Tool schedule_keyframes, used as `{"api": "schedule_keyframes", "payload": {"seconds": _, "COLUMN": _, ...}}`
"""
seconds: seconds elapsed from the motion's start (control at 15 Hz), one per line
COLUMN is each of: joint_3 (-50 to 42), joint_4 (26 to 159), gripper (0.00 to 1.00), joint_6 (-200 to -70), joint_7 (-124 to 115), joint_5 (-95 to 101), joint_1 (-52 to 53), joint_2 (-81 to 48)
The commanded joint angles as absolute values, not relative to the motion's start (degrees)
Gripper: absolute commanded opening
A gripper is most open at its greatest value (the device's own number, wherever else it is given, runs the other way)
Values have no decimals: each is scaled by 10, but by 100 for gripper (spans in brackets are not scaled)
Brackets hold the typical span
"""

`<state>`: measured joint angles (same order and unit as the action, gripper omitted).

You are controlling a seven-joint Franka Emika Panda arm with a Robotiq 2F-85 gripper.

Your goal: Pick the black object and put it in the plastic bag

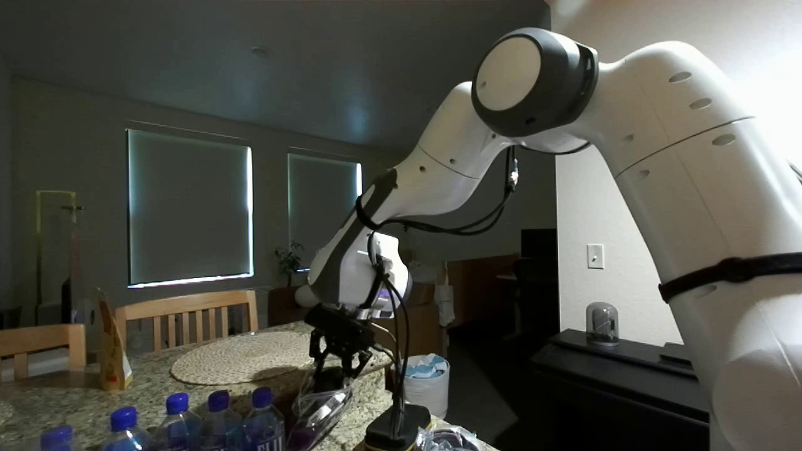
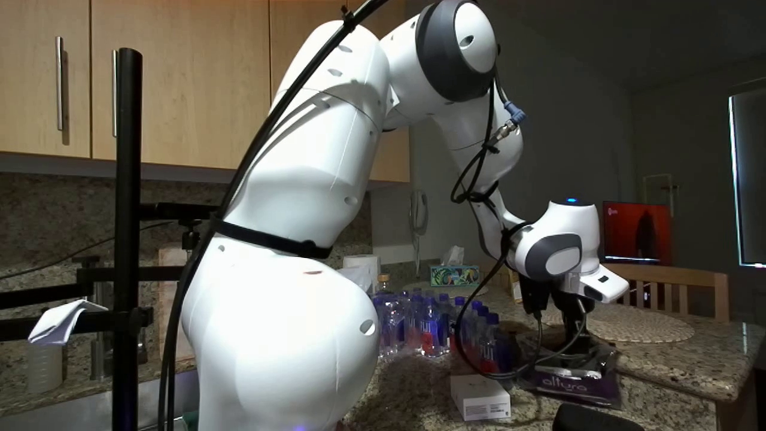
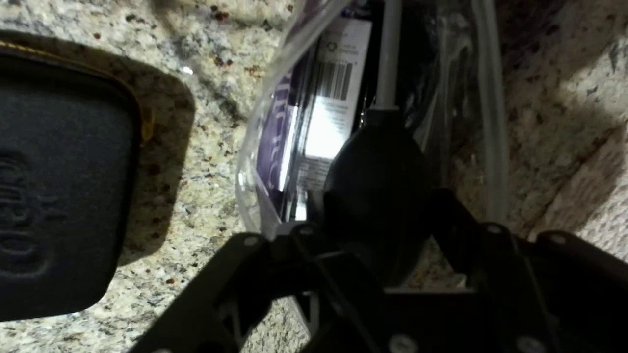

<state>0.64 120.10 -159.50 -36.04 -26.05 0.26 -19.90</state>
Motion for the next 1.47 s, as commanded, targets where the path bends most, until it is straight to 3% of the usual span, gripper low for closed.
{"api": "schedule_keyframes", "payload": {"seconds": 0.0, "joint_3": 6, "joint_4": 1226, "gripper": 84, "joint_6": -1580, "joint_7": -344, "joint_5": -257, "joint_1": 6, "joint_2": -162}}
{"api": "schedule_keyframes", "payload": {"seconds": 0.2, "joint_3": 3, "joint_4": 1231, "gripper": 97, "joint_6": -1575, "joint_7": -348, "joint_5": -252, "joint_1": 10, "joint_2": -152}}
{"api": "schedule_keyframes", "payload": {"seconds": 0.33, "joint_3": 3, "joint_4": 1232, "gripper": 100, "joint_6": -1569, "joint_7": -348, "joint_5": -252, "joint_1": 10, "joint_2": -147}}
{"api": "schedule_keyframes", "payload": {"seconds": 1.13, "joint_3": 5, "joint_4": 1266, "gripper": 100, "joint_6": -1556, "joint_7": -348, "joint_5": -235, "joint_1": 20, "joint_2": -91}}
{"api": "schedule_keyframes", "payload": {"seconds": 1.4, "joint_3": 16, "joint_4": 1265, "gripper": 100, "joint_6": -1424, "joint_7": -285, "joint_5": -227, "joint_1": 11, "joint_2": -48}}
